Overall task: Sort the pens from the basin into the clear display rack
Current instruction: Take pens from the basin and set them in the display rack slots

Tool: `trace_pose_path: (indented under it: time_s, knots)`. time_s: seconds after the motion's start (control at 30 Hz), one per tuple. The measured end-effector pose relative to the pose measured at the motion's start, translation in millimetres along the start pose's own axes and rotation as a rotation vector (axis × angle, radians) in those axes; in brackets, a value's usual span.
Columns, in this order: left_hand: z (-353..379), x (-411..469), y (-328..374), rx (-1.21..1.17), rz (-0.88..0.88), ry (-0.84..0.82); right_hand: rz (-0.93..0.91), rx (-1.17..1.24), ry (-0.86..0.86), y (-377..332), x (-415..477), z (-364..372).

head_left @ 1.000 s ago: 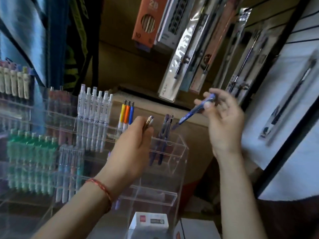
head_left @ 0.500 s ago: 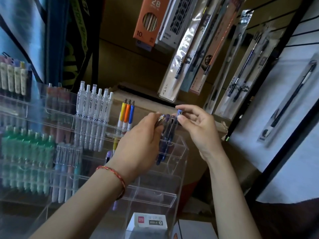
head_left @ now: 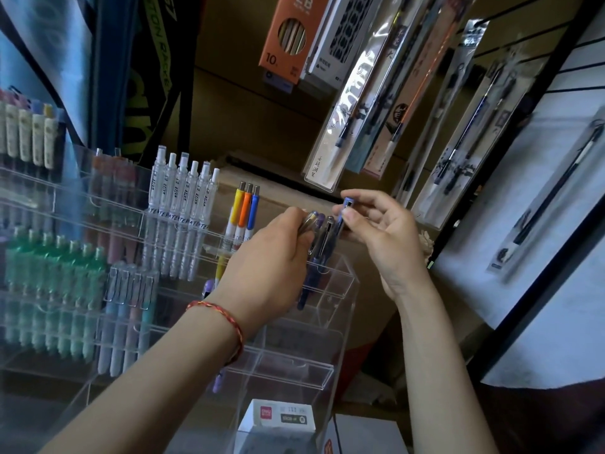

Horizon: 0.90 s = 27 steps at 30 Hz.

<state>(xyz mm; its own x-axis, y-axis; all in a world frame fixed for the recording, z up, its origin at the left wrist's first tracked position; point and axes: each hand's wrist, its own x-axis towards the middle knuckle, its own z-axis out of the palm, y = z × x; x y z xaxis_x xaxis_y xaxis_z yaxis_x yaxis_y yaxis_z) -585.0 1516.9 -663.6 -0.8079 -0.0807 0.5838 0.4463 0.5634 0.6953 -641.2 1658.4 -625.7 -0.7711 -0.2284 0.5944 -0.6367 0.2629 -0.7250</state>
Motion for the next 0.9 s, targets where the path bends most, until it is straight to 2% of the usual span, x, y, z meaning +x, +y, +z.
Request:
trace_pose_path:
  time_s: [0.27, 0.33, 0.4, 0.5, 0.57, 0.63, 0.7, 0.8, 0.9]
  knots:
    - [-2, 1, 0, -0.022, -0.033, -0.029, 0.146, -0.162, -0.119, 8, -6, 1]
    - [-7, 1, 4, -0.214, -0.077, -0.048, 0.157, -0.204, -0.136, 7, -7, 0]
    - [-16, 0, 12, -0.553, -0.122, -0.026, 0.140, -0.286, -0.146, 6, -10, 0]
    - [-30, 0, 18, -0.937, -0.182, -0.080, -0.047, -0.397, 0.055, -9, -15, -2]
    - [-31, -1, 15, -0.960, -0.213, -0.118, -0.127, -0.261, 0.122, -31, -17, -1]
    - [-27, -4, 12, -0.931, -0.221, -0.141, -0.115, -0.135, -0.008, -49, -21, 5]
    - [-23, -8, 11, -0.936, -0.211, -0.163, -0.086, -0.136, -0.123, -55, -23, 15]
    - [-21, -12, 9, -0.926, -0.239, -0.155, -0.063, -0.113, -0.170, -50, -22, 21]
    - [-23, -18, 5, -0.960, -0.285, -0.201, 0.044, 0.048, -0.198, -44, -20, 19]
